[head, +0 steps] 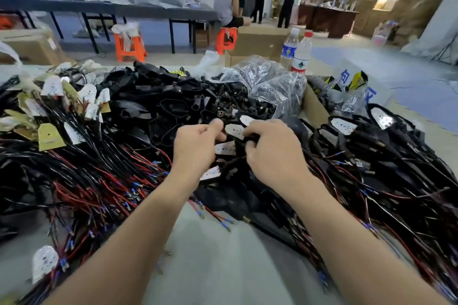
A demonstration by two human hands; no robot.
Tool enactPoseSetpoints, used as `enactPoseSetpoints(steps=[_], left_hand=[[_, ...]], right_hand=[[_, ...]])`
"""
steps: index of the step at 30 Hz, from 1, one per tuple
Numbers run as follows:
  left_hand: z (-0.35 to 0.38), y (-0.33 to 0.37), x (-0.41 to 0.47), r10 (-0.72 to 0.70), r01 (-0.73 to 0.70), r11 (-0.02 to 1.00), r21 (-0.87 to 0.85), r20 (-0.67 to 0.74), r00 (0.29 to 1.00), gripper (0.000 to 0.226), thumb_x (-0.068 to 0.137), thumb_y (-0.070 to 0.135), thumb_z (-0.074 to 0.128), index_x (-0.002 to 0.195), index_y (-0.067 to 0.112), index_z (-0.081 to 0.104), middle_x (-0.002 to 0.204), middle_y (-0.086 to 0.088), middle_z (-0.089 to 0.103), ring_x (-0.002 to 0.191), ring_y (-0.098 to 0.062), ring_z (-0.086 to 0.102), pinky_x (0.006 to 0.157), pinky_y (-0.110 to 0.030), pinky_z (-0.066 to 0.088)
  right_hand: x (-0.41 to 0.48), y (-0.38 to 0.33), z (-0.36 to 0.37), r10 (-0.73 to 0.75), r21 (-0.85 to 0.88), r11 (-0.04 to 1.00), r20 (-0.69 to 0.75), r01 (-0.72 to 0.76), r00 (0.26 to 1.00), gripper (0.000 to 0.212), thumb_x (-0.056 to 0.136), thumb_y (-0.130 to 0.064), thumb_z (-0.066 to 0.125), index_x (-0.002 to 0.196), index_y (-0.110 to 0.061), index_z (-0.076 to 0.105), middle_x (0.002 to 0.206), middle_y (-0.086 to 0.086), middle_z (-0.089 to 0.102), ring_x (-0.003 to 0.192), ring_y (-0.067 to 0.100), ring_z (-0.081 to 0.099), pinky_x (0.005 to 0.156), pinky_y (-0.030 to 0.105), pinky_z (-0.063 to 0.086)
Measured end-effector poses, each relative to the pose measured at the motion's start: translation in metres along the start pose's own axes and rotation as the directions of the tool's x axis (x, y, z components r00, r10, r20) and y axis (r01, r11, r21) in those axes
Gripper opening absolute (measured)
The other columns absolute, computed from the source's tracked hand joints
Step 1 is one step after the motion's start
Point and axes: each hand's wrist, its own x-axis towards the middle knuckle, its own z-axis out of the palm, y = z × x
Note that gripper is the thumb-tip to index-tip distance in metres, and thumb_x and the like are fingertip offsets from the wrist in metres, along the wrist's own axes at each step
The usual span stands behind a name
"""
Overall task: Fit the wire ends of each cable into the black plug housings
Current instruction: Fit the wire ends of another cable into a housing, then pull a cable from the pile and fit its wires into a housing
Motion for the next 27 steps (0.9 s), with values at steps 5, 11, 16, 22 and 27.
enactPoseSetpoints(steps=[5, 11, 16, 22, 27], left_hand=[[-0.043, 0.000, 0.005, 0.193, -0.120, 0.890, 0.440, -0.124, 0.973, 0.015, 0.081, 0.044, 0.061, 0.078, 0.044, 0.076, 0.066, 0.021, 0.070, 0.070, -0.004, 0.065, 0.065, -0.026, 0.048], [-0.098, -0.024, 0.031, 0.367, -0.232, 0.520, 0.822, 0.030, 0.930, 0.032, 0.084, 0.027, 0.068, 0.114, 0.025, 0.078, 0.146, -0.009, 0.059, 0.142, -0.031, 0.042, 0.120, -0.039, 0.031], [-0.130, -0.058, 0.041, 0.276, -0.146, 0.337, 0.930, 0.051, 0.960, 0.058, 0.094, 0.044, 0.063, 0.147, 0.021, 0.054, 0.170, -0.014, 0.019, 0.157, -0.032, 0.014, 0.128, -0.044, 0.012], [-0.130, -0.070, 0.039, 0.305, -0.224, 0.306, 0.925, 0.127, 0.944, 0.058, 0.098, 0.041, 0.054, 0.151, 0.016, 0.050, 0.173, -0.017, 0.004, 0.146, -0.031, 0.040, 0.127, -0.046, 0.012], [-0.132, -0.075, 0.036, 0.378, -0.266, 0.572, 0.776, 0.038, 0.925, 0.011, 0.089, 0.012, 0.066, 0.092, 0.021, 0.071, 0.164, -0.013, 0.039, 0.144, -0.021, 0.043, 0.129, -0.030, 0.006]], right_hand=[[0.018, -0.044, 0.036, -0.121, 0.021, 0.993, 0.173, 0.119, 0.978, 0.024, 0.079, -0.009, 0.065, 0.097, -0.018, 0.077, 0.094, 0.005, 0.071, 0.106, 0.027, 0.057, 0.084, 0.034, 0.045], [0.041, -0.081, 0.086, -0.102, 0.143, 0.988, 0.365, 0.053, 0.925, 0.047, 0.087, -0.011, 0.059, 0.132, -0.021, 0.065, 0.120, 0.010, 0.071, 0.112, 0.033, 0.062, 0.088, 0.035, 0.051], [0.062, -0.086, 0.122, -0.088, 0.130, 0.991, 0.547, 0.019, 0.832, 0.069, 0.096, -0.023, 0.060, 0.158, -0.019, 0.032, 0.142, 0.014, 0.057, 0.123, 0.035, 0.057, 0.087, 0.033, 0.045], [0.070, -0.100, 0.141, -0.168, -0.085, 0.966, 0.505, 0.243, 0.847, 0.054, 0.091, -0.028, 0.062, 0.144, -0.026, 0.051, 0.136, 0.010, 0.042, 0.120, 0.034, 0.054, 0.100, 0.044, 0.043], [0.044, -0.110, 0.147, -0.247, -0.020, 0.963, 0.320, 0.267, 0.915, 0.036, 0.096, -0.045, 0.057, 0.122, -0.020, 0.062, 0.122, 0.008, 0.053, 0.115, 0.032, 0.053, 0.099, 0.045, 0.038]])
